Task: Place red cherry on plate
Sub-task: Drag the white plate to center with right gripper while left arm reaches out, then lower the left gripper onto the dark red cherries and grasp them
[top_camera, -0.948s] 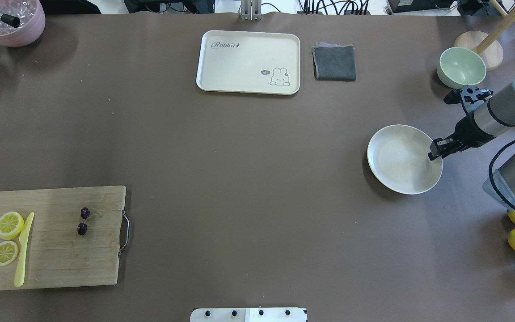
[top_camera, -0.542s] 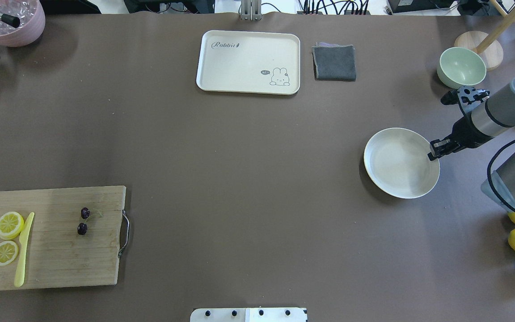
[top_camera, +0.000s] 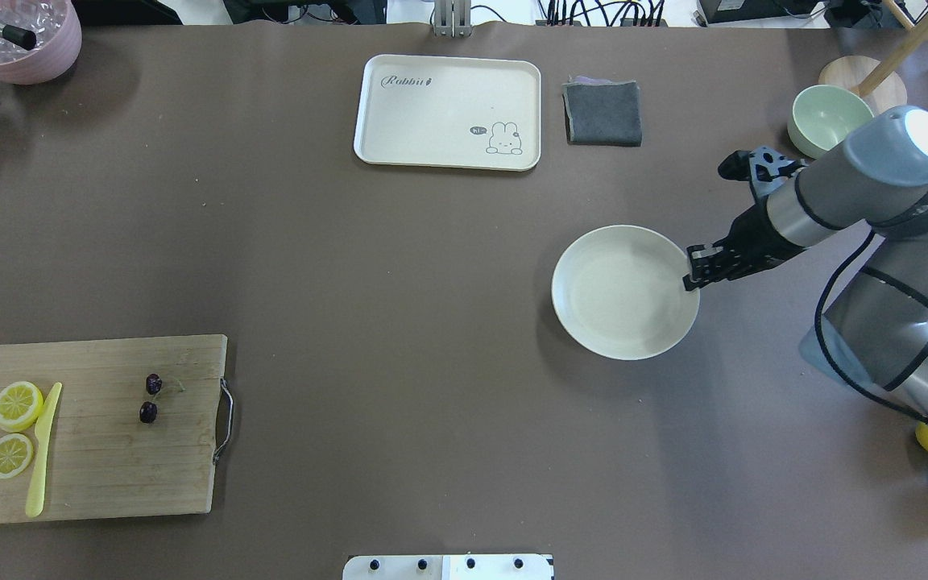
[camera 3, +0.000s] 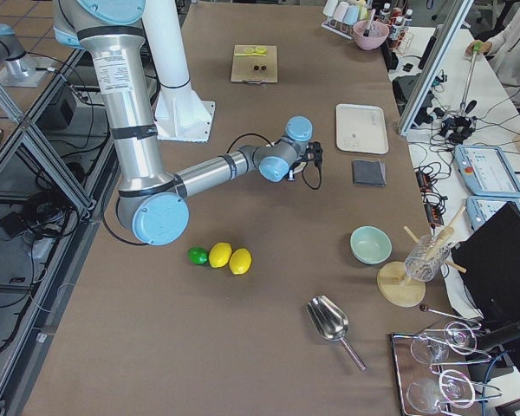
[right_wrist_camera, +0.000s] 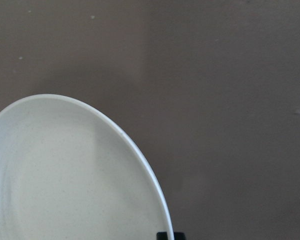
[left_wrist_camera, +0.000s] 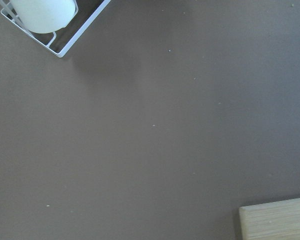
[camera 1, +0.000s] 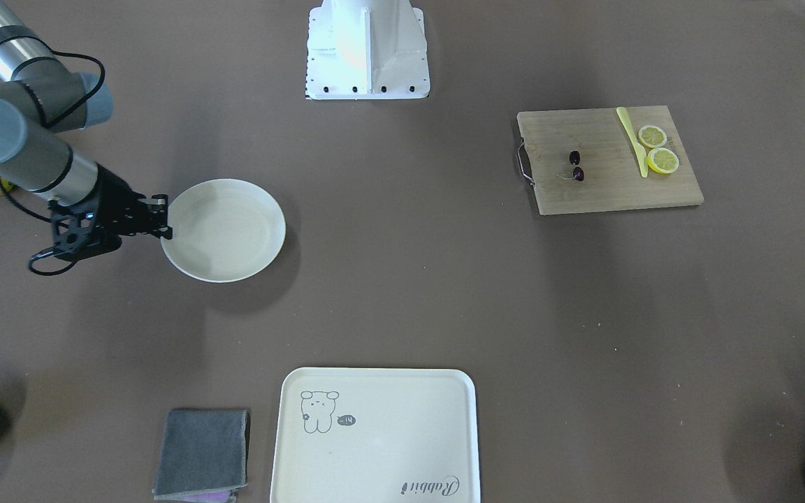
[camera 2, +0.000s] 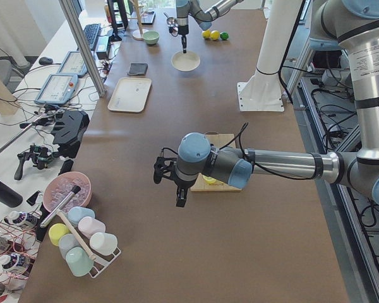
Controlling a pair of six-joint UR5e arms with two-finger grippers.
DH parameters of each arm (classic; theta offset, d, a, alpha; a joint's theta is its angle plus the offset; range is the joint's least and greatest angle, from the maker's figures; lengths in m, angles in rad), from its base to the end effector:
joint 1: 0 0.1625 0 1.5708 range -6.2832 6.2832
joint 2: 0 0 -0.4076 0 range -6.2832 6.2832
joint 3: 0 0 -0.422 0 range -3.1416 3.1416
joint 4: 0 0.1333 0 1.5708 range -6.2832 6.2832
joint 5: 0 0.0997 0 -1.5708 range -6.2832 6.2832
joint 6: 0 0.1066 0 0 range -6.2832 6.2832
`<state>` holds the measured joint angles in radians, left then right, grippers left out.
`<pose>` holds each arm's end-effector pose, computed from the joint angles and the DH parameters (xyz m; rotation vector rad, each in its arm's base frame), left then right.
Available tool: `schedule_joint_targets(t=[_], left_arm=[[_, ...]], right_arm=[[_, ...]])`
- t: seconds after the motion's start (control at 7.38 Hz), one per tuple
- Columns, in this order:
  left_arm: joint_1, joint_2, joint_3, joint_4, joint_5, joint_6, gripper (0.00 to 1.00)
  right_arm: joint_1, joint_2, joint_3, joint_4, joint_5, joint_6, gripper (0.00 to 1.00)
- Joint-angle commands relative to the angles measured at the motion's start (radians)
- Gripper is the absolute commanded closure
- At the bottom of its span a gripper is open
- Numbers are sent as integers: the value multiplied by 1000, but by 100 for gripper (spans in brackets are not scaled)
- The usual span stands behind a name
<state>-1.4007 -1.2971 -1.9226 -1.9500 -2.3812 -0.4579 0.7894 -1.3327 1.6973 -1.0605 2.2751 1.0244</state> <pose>0.0179 -0.4357 0.5439 0.1647 0.8893 -0.0827 -0.3887 -0.4831 0.3837 0.0020 -1.0608 -0.0881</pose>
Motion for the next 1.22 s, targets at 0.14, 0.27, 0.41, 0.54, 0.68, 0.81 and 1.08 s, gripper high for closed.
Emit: schedule_joint_targets(t=[0.14,0.27,0.41,0.54,0.68,0.81,1.08], left_arm=[[374,-2,-77,-141,243,-466,2],[452,-39,-94,-142,261,-563,2],[551,-94,-95,-138,317,-681,3],[662,-155,-86,-120,406,-767,5],[687,-213,-78,-92,412,-798,8],[696,-237,-58,-83,415,-804,9],[735,-235,-47,-84,425,-803,12]], right_arm=[[-244,108,45,-1,-207,278,100],[-289,134,39,-4,-248,299,100],[-318,147,38,-7,-270,325,100],[-340,156,38,-7,-291,335,100],[-351,170,38,-9,-299,356,100],[-369,179,38,-9,-307,377,100],[-383,182,38,-9,-330,378,100]])
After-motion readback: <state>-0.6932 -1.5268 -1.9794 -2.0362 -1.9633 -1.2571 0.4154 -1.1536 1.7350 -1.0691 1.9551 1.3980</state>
